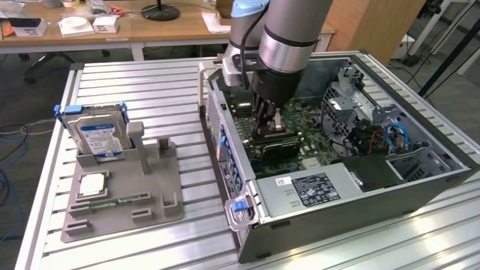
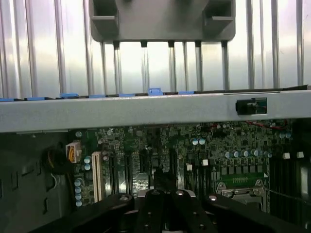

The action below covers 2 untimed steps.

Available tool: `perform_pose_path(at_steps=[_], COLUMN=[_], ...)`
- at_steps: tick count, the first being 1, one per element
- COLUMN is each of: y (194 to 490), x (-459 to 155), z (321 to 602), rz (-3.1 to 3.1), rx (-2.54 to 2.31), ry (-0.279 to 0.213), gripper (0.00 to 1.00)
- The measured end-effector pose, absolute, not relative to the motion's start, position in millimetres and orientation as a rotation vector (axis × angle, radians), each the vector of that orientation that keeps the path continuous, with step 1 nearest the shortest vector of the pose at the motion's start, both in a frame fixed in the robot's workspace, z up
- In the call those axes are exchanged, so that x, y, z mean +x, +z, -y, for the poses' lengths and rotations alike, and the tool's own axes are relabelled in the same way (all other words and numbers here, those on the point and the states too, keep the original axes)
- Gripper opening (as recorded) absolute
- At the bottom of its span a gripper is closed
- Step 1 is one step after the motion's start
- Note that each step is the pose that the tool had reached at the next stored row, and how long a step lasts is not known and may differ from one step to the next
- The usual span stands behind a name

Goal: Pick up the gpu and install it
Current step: 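Press down on the gpu until it lock into place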

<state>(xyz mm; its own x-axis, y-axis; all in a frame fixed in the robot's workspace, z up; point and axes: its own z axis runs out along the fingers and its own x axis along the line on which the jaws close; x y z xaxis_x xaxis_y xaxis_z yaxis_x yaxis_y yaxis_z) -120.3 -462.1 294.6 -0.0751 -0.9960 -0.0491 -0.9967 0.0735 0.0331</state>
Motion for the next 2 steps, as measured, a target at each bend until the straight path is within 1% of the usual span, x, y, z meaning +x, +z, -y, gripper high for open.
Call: perform_pose_path(at_steps=[2], y=[294.6], x=[-120.2], z=[462.0], rz=[-2.292], rx=[-2.127], ry=[0.09], gripper=[0.11])
